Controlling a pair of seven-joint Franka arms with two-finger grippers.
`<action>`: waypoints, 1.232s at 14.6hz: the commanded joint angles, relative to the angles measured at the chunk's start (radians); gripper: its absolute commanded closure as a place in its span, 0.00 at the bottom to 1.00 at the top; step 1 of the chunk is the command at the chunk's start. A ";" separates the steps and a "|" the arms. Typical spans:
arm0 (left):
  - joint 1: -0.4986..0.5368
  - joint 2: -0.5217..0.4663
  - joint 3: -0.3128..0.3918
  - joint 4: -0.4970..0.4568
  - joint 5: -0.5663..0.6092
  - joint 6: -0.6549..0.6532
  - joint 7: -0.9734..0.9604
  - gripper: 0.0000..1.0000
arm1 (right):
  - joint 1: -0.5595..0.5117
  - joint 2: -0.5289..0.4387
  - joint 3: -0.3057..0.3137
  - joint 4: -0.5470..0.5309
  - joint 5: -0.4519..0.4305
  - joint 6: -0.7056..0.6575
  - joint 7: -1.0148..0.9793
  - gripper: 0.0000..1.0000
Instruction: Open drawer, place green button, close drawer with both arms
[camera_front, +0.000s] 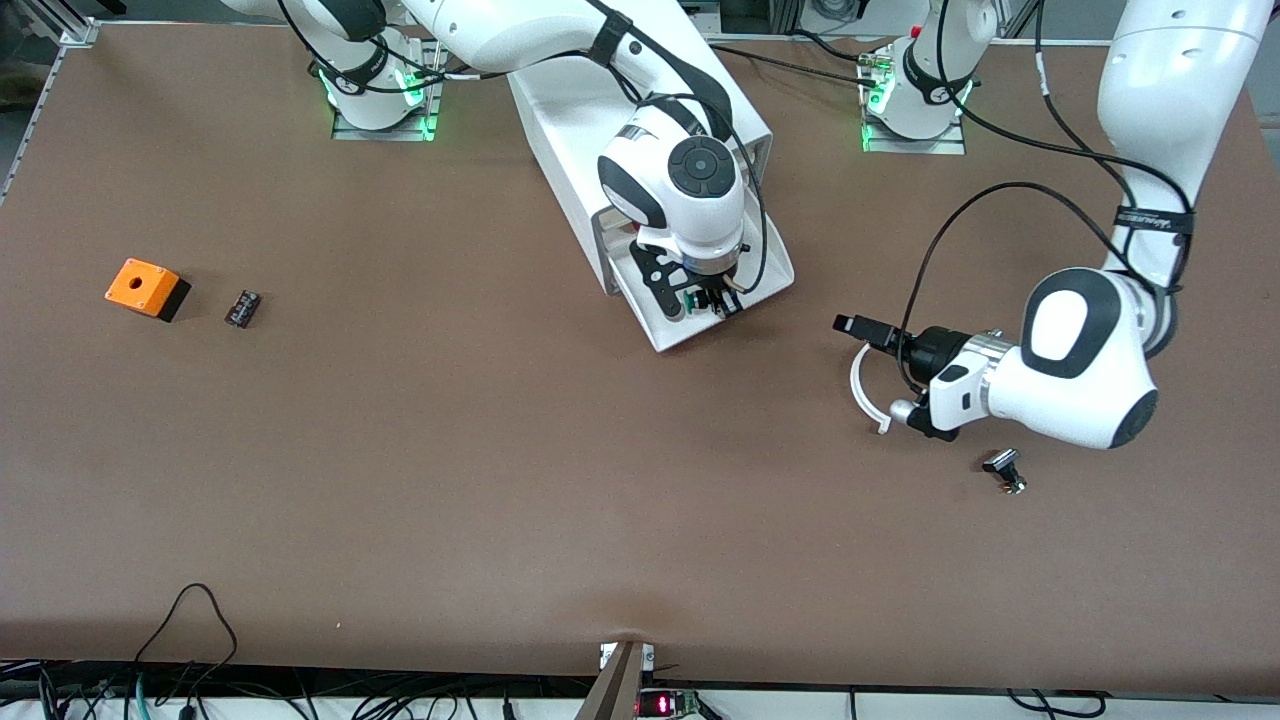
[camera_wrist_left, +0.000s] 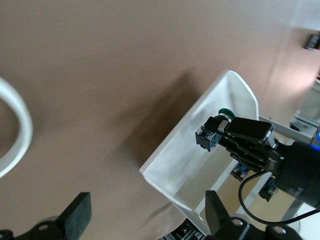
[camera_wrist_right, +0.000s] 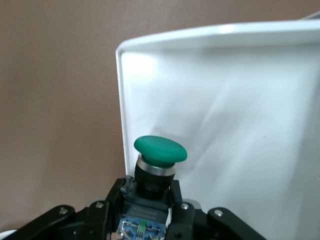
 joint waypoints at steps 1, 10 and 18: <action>-0.011 -0.015 -0.007 0.070 0.115 -0.041 -0.193 0.00 | 0.010 0.003 -0.010 0.000 -0.006 0.021 0.028 0.71; -0.061 -0.027 -0.010 0.208 0.470 -0.078 -0.467 0.00 | -0.035 -0.096 -0.088 0.010 -0.007 -0.062 -0.207 0.01; -0.124 0.013 -0.016 0.134 0.451 0.093 -0.591 0.00 | -0.343 -0.311 -0.111 -0.035 0.105 -0.350 -1.039 0.01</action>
